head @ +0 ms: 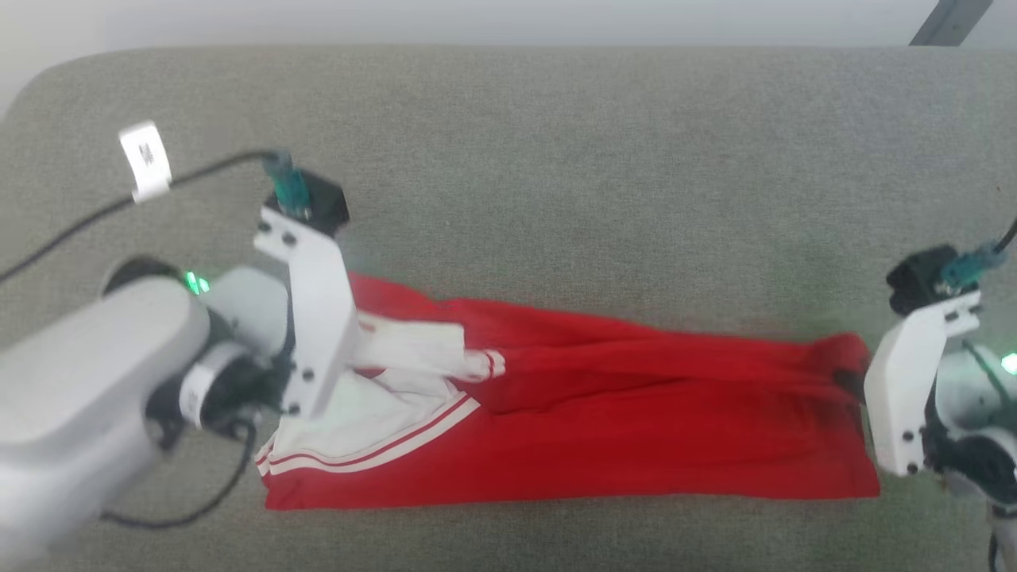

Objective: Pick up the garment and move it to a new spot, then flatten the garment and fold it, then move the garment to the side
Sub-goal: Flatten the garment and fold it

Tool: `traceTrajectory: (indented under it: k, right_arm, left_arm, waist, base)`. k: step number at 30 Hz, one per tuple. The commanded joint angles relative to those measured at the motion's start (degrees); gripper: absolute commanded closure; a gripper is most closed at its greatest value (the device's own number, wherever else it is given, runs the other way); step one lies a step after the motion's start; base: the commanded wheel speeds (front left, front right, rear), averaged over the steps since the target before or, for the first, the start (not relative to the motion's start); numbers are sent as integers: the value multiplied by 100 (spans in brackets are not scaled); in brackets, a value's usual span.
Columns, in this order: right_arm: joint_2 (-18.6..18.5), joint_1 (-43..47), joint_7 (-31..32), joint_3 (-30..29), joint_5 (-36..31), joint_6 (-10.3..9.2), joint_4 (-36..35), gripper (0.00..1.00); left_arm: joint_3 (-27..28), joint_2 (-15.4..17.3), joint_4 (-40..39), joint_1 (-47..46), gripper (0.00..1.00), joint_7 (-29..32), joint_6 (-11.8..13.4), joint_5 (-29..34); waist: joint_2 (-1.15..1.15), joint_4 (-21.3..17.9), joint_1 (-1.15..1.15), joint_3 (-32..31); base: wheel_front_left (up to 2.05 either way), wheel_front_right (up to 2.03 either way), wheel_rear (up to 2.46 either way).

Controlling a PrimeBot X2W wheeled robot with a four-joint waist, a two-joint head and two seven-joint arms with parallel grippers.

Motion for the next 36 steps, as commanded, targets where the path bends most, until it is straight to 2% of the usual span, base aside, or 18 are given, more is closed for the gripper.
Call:
traceTrajectory:
  k: [1, 6, 7, 8, 9, 10, 15, 19, 23, 31, 32, 36]
  right_arm:
    - [39, 140, 60, -26, -63, 1, -6, 100]
    - [259, 300, -35, -17, -156, 1, 229, 100]
    - [288, 279, -87, -3, -208, 1, 302, 86]
    - [309, 258, -119, 20, -243, 1, 370, 51]
    - [338, 243, -134, 55, -253, 1, 435, 7]
    - [361, 232, -168, 81, -252, 1, 474, 0]
    - [383, 187, -227, 70, -125, 1, 503, 0]
    - [326, 219, -182, -8, -65, 1, 398, 0]
    - [292, 278, -73, -271, -53, 1, 335, 0]
    - [372, 337, 171, -665, -65, 1, 788, 0]
    - [403, 335, 153, -704, -73, 1, 954, 0]
    - [447, 298, 54, -675, -52, 1, 1279, 0]
  left_arm:
    - [-20, 53, -112, 190, 100, -42, 106, -78]
    - [-54, 22, 19, 682, 100, -251, 253, -251]
    - [-48, -18, 141, 768, 100, -311, 255, -314]
    - [-41, -72, 226, 830, 62, -405, 175, -346]
    - [-15, -124, 340, 884, 9, -530, 95, -363]
    - [13, -159, 484, 958, 0, -621, 64, -416]
    - [106, -310, 893, 1155, 0, -1002, -113, -513]
    - [239, -285, 978, 1252, 0, -1309, -154, -533]
    - [424, -248, 991, 1320, 0, -1885, -199, -383]
    - [807, -174, 1134, 1620, 0, -3495, -374, -8]
    - [890, -175, 1205, 1719, 0, -3927, -407, 109]
    - [1088, -231, 1379, 1936, 0, -4857, -406, 315]
  waist:
    - [0, 3, 0, -14]
    - [0, -33, 0, -66]
    - [0, -38, 0, -82]
    - [0, -45, 0, -102]
    - [0, -47, 0, -133]
    - [0, -47, 0, -162]
    - [0, -32, 0, -372]
    - [0, 0, 0, -492]
    - [0, 59, 0, -594]
    - [0, 190, 0, -628]
    - [0, 236, 0, -615]
    - [0, 330, 0, -573]
  base:
    - [0, 0, 0]
    - [0, 0, 0]
    - [0, 0, 0]
    - [0, 0, 0]
    - [0, 0, 0]
    - [0, 0, 0]
    - [0, 0, 0]
    - [0, 0, 0]
    - [0, 0, 0]
    - [0, 0, 0]
    - [0, 0, 0]
    - [0, 0, 0]
